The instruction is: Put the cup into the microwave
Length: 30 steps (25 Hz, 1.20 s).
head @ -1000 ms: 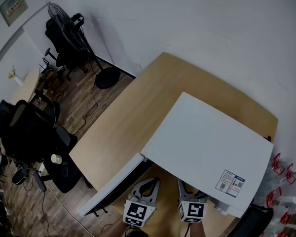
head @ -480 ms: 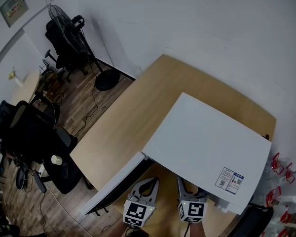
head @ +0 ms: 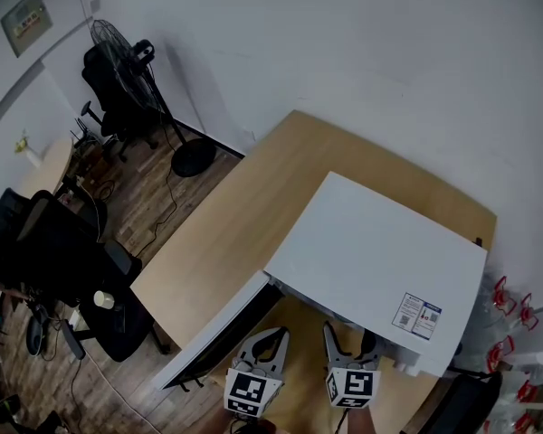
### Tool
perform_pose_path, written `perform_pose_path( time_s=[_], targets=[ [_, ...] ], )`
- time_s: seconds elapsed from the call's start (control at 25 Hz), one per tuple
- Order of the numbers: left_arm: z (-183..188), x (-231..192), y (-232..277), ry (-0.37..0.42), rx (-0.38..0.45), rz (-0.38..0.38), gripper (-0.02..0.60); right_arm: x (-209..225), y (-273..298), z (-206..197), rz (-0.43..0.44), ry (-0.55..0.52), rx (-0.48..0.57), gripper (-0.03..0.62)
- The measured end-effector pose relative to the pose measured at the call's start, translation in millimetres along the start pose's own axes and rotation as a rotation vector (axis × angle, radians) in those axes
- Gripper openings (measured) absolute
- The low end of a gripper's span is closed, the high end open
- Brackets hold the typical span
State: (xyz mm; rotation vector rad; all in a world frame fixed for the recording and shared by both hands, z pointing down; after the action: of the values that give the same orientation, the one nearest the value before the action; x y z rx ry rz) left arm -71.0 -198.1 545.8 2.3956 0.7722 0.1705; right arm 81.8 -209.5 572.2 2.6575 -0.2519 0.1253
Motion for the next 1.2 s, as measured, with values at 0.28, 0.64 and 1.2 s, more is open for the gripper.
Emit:
perform_pose_path(
  time_s=[0.28, 0.64, 1.2],
  targets=[
    [7.8, 7.7, -21.0, 0.028, 0.036, -0.026, 0.023, -11.0, -25.9, 0.7, -0.014, -0.009, 0.002, 0.359],
    [13.8, 25.3, -52.6, 0.069, 0.091, -0.078, 0.023, -23.5, -72.1, 6.6, -0.058, -0.004, 0.029, 0.357],
    [15.6, 59.8, -106.7, 0.149, 0.159, -0.179, 0.023, -35.5, -171.4, 4.6, -0.216, -0.004, 0.076, 0.197]
  ],
)
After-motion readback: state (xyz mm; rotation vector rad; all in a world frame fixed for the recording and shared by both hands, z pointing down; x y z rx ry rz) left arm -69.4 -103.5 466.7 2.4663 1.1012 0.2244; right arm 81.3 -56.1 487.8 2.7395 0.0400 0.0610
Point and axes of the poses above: the fingertips, and each gripper's own axes: y forward along the fingers, x to its right, z out of its top, the point moved 3 cm from there along -y, backward along the fingers, and after that the axes turned 10 degrees about -x, right-handed, at the moved point
